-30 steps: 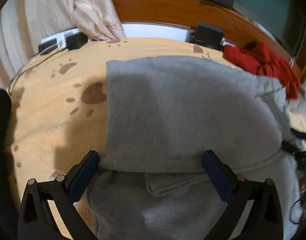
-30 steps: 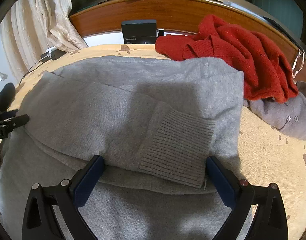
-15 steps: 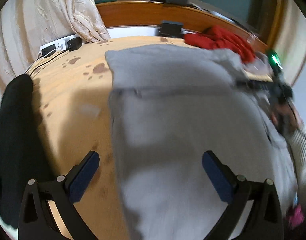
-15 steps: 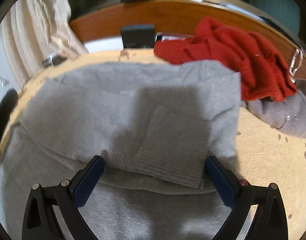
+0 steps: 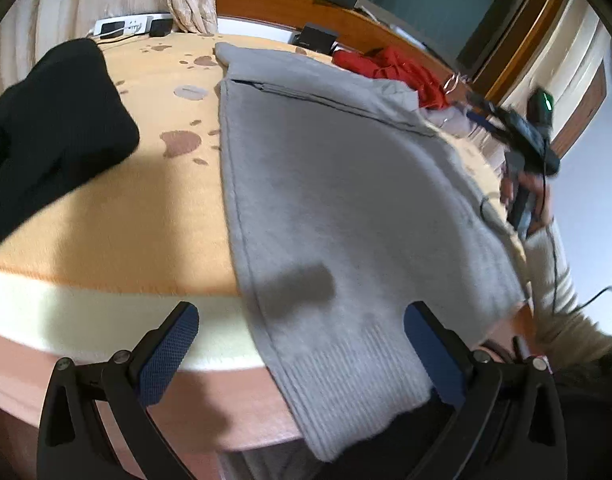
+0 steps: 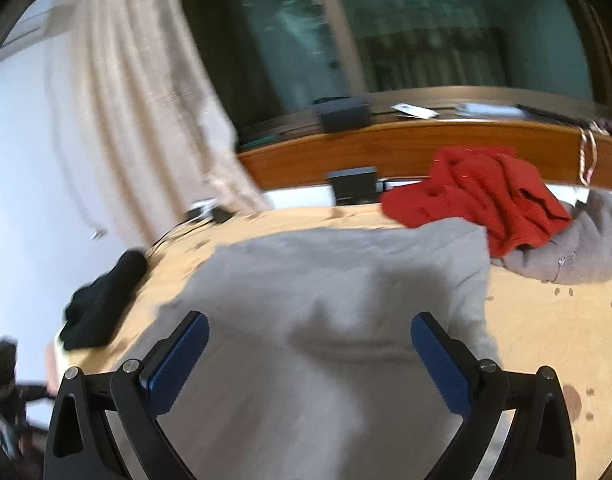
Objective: Fold clothes
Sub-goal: 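Move both open grippers to the ribbed hem of the grey sweatshirt, then close the left gripper on the ribbed hem while the right gripper grasps it too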
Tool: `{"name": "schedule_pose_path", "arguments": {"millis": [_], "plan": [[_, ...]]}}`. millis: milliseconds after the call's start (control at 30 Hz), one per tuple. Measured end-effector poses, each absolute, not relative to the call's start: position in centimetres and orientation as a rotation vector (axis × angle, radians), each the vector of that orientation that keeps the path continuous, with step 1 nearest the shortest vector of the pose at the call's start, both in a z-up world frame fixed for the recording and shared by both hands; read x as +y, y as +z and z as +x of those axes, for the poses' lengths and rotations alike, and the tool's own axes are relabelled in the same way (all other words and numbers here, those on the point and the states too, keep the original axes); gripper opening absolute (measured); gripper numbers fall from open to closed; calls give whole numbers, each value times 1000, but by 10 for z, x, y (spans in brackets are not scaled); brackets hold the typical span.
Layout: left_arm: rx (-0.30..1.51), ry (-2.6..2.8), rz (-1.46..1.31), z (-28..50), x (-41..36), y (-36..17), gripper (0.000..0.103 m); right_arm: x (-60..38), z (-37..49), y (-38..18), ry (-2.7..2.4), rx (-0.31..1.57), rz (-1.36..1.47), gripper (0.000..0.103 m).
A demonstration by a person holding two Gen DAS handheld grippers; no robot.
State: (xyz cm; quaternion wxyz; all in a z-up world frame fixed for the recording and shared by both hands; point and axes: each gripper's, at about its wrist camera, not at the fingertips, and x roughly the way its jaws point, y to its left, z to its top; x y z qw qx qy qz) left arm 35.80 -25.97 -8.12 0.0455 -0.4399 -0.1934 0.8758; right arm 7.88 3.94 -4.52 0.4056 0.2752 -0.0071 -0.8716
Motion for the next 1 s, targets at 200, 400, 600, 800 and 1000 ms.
{"name": "schedule_pose_path", "arguments": {"millis": [200,400,600,800,1000], "plan": [[-620,2604,-1318,370,-246,-78,103,73,132,-45,-2139,38,693,103],[-603,2603,-1359,370,-235,-85,103,119,157,-64,-2060,-58,808,103],[-657,2639,-1414,362,-240,-88,103,143,172,-78,-2093,-80,822,102],[-781,2608,-1439,349,-251,-89,103,148,170,-84,-2098,-125,826,102],[-1059,2399,-1412,347,-265,-93,103,153,165,-92,-2078,-172,861,102]]}}
